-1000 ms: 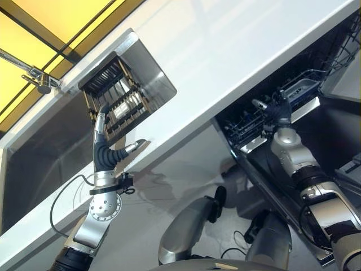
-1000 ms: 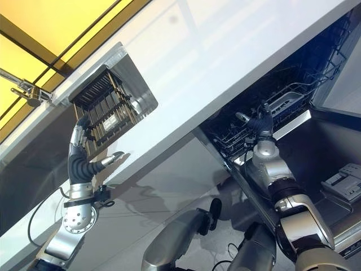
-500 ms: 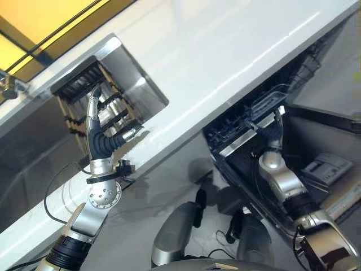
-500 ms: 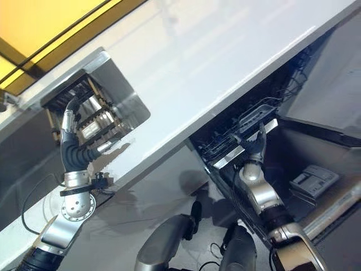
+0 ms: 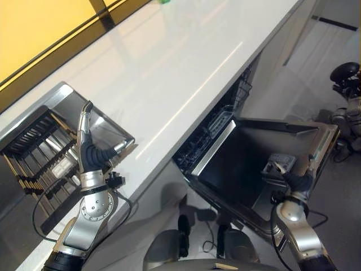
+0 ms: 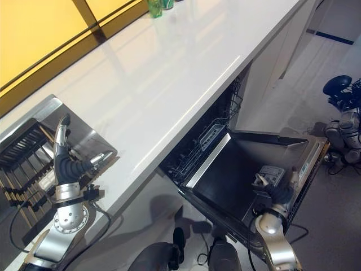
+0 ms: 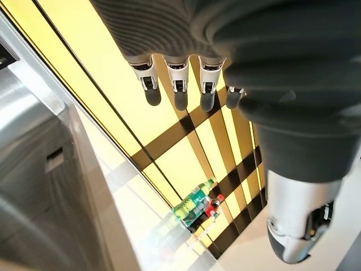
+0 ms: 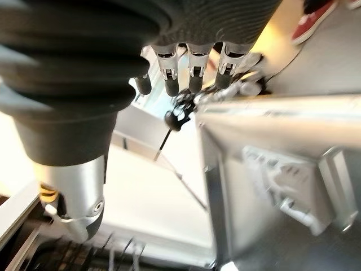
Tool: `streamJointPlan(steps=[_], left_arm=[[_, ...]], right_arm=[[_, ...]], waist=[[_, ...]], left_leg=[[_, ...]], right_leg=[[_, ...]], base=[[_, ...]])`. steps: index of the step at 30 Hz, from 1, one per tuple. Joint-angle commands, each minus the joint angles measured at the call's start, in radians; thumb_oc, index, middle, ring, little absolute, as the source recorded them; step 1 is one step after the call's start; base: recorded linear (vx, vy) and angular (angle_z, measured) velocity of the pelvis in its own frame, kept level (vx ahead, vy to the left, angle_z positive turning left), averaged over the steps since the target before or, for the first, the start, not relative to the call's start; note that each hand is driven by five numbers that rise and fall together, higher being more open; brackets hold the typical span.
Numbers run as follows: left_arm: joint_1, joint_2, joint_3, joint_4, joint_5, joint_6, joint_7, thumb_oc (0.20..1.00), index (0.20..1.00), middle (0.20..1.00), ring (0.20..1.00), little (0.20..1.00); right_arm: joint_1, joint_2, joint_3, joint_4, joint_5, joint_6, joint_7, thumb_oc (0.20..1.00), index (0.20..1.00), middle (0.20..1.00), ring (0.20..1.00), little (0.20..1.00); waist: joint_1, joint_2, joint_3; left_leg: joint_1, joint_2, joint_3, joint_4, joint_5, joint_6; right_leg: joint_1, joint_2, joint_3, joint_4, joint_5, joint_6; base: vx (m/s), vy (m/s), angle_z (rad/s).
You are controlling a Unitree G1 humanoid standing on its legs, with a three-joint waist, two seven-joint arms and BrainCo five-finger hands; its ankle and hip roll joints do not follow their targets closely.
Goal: Pick up plates and place into dishwasher.
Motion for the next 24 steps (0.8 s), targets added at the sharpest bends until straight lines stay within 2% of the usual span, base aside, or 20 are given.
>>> streamJointPlan(steps=[1,4,5,10,11,13,15,17,18,21,24], left_arm=[[0.025,-0.016,0.072,-0.035,0.032,-0.061,0.017,1.0,1.0,1.0,1.0,1.0],[0.032,-0.026,0.072,-0.023,0.022,-0.069,0.034,1.0,1.0,1.0,1.0,1.0],[0.033,-0.029,0.066,-0.018,0.017,-0.07,0.05,1.0,1.0,1.0,1.0,1.0],[0.024,-0.043,0.037,0.019,-0.001,-0.089,0.104,1.0,1.0,1.0,1.0,1.0],[0.024,-0.042,0.036,0.021,-0.004,-0.091,0.115,1.0,1.0,1.0,1.0,1.0],[0.018,-0.05,0.025,0.027,0.005,-0.089,0.135,1.0,1.0,1.0,1.0,1.0],[0.025,-0.048,0.027,0.014,0.004,-0.072,0.151,1.0,1.0,1.0,1.0,1.0],[0.022,-0.047,0.023,0.01,0.015,-0.067,0.175,1.0,1.0,1.0,1.0,1.0],[-0.005,-0.039,0.011,0.016,0.02,-0.069,0.192,1.0,1.0,1.0,1.0,1.0],[-0.091,-0.018,-0.022,0.012,0.009,-0.022,0.193,1.0,1.0,1.0,1.0,1.0],[-0.158,-0.015,-0.052,0.009,-0.005,0.032,0.181,1.0,1.0,1.0,1.0,1.0]], right_arm=[[0.058,-0.035,-0.026,-0.094,-0.012,-0.068,0.005,1.0,1.0,1.0,1.0,1.0],[0.118,-0.045,-0.05,-0.1,0.004,-0.104,-0.005,1.0,1.0,1.0,1.0,1.0],[0.144,-0.05,-0.061,-0.099,0.012,-0.136,-0.018,1.0,1.0,1.0,1.0,1.0],[0.2,-0.037,-0.079,-0.022,0.136,-0.23,-0.049,1.0,1.0,1.0,1.0,1.0],[0.203,-0.023,-0.076,0.014,0.205,-0.244,-0.042,1.0,1.0,1.0,1.0,1.0],[0.195,0.01,-0.074,0.114,0.24,-0.288,-0.045,1.0,1.0,1.0,1.0,1.0],[0.182,0.01,-0.061,0.149,0.272,-0.291,-0.027,1.0,1.0,1.0,1.0,1.0],[0.155,0.04,-0.047,0.199,0.431,-0.303,0.007,1.0,1.0,1.0,1.0,1.0],[0.119,0.073,-0.04,0.271,0.591,-0.34,0.052,1.0,1.0,1.0,1.0,1.0],[0.033,0.125,-0.024,0.385,0.856,-0.395,0.175,1.0,1.0,1.0,1.0,1.0],[-0.045,0.147,0.012,0.416,1.015,-0.455,0.263,1.0,1.0,1.0,1.0,1.0]], waist=[[-0.039,0.001,-0.049],[-0.069,0.017,-0.045],[-0.085,0.025,-0.04],[-0.128,0.045,-0.009],[-0.131,0.043,-0.002],[-0.132,0.036,0.023],[-0.121,0.035,0.039],[-0.112,0.037,0.053],[-0.11,0.041,0.075],[-0.098,0.047,0.115],[-0.087,0.064,0.141]], left_leg=[[-0.029,0.032,0.021,-0.009,-0.001,0.008],[-0.026,0.036,0.033,-0.013,0.002,0.003],[-0.03,0.039,0.038,-0.007,0.001,0.001],[-0.075,0.044,0.039,0.053,-0.007,-0.005],[-0.089,0.04,0.029,0.078,-0.016,-0.004],[-0.134,0.036,-0.009,0.154,-0.031,-0.002],[-0.17,0.026,-0.058,0.195,-0.039,0.003],[-0.197,0.02,-0.066,0.215,-0.057,0.013],[-0.236,0.023,-0.048,0.245,-0.064,0.019],[-0.336,-0.009,-0.042,0.358,-0.096,0.028],[-0.42,-0.041,-0.035,0.457,-0.129,0.041]], right_leg=[[0.007,-0.022,0.089,-0.112,0.117,0.055],[-0.011,-0.017,0.114,-0.1,0.112,0.055],[-0.023,-0.013,0.127,-0.09,0.107,0.052],[-0.095,-0.005,0.182,-0.045,0.103,0.042],[-0.108,-0.004,0.194,-0.039,0.103,0.039],[-0.134,-0.001,0.222,-0.01,0.101,0.029],[-0.17,0.014,0.247,0.03,0.093,0.019],[-0.223,0.021,0.254,0.089,0.077,0.014],[-0.265,0.014,0.244,0.138,0.061,0.007],[-0.351,0.001,0.232,0.26,0.026,-0.011],[-0.443,-0.008,0.228,0.381,-0.003,-0.024]], base=[[-0.06,0.008,-0.19],[-0.08,0.034,-0.27],[-0.1,0.05,-0.32],[-0.14,0.043,-0.39],[-0.11,0.007,-0.46],[-0.08,0.008,-0.31],[-0.05,0.058,-0.37],[-0.13,0.091,-0.65],[-0.21,0.079,-0.54],[-0.15,0.08,-0.03],[-0.08,0.098,0.18]])
